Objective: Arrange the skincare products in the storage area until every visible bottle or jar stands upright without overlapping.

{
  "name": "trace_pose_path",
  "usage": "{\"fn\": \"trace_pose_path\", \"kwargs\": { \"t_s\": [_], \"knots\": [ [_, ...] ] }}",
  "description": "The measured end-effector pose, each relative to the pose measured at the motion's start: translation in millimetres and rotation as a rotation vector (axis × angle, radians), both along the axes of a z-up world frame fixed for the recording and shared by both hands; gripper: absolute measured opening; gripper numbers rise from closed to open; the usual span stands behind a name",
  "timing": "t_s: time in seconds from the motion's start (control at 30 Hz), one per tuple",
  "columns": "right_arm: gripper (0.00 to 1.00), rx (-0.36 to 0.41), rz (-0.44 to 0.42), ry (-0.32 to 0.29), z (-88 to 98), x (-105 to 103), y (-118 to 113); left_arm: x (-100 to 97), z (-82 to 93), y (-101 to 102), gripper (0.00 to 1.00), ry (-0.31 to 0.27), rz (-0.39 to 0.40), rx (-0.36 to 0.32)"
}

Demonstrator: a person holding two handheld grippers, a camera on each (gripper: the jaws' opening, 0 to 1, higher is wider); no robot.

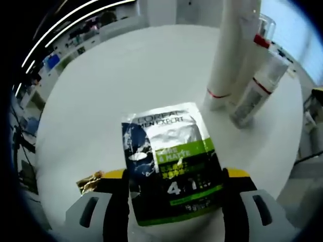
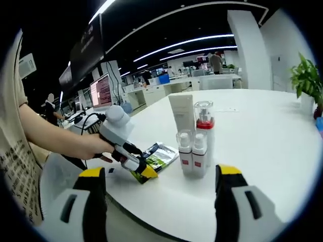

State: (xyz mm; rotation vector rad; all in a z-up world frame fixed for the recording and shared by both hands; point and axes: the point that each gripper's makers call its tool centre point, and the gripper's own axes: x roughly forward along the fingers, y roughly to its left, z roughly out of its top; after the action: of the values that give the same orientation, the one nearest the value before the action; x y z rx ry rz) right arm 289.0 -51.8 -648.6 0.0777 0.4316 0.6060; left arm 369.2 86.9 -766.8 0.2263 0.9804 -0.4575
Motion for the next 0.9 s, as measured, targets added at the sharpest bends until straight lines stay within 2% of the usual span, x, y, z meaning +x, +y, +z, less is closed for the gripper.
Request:
{"fn": "trace_pose_path", "kwargs": {
  "t_s": [0.07, 0.1, 0.13, 0.47, 0.53, 0.6, 0.67, 0.77, 0.8, 0.83, 0.9],
  "knots": [
    [0.9, -0.006, 0.005, 0.0, -0.1, -1, 1, 2.0, 5.0, -2, 0.53, -0.023, -0.004, -0.015],
    [0.9, -0.007, 0.006, -0.001, -0.1, -1, 1, 1.4, 3.5, -6, 0.53, -0.016, -0.02, -0.047],
    [0.89, -0.007, 0.006, -0.001, 0.1, -1, 1, 1.7, 1.6, -3, 0.53, -0.016, -0.008, -0.029],
    [0.89, -0.017, 0.015, -0.003, 0.2, -2, 4, 6.0, -2.5, -1, 0.48, -0.067, 0.019, -0.028],
    [0.89, -0.019, 0.018, -0.003, -0.2, -2, 4, 7.2, -2.7, 0, 0.42, -0.077, 0.033, -0.042],
    [0.89, -0.021, 0.02, -0.003, -0.3, -2, 4, 8.3, -2.7, 0, 0.32, -0.089, 0.031, -0.048],
    [0.89, -0.024, 0.024, -0.003, -0.7, -3, 5, 10.0, -3.7, 1, 0.3, -0.091, 0.048, -0.065],
    [0.89, -0.029, 0.03, -0.004, -1.3, -3, 5, 11.7, -2.8, 1, 0.21, -0.083, 0.079, -0.106],
    [0.88, -0.03, 0.032, -0.005, -1.5, -3, 5, 10.7, 0.0, 5, 0.14, -0.09, 0.069, -0.09],
    [0.88, -0.031, 0.034, -0.004, -1.7, -3, 6, 11.6, 1.4, 4, 0.13, -0.107, 0.028, -0.078],
    [0.88, -0.032, 0.038, -0.005, -2.1, -3, 6, 9.2, 2.5, 6, 0.1, -0.094, 0.052, -0.099]
  ]
}}
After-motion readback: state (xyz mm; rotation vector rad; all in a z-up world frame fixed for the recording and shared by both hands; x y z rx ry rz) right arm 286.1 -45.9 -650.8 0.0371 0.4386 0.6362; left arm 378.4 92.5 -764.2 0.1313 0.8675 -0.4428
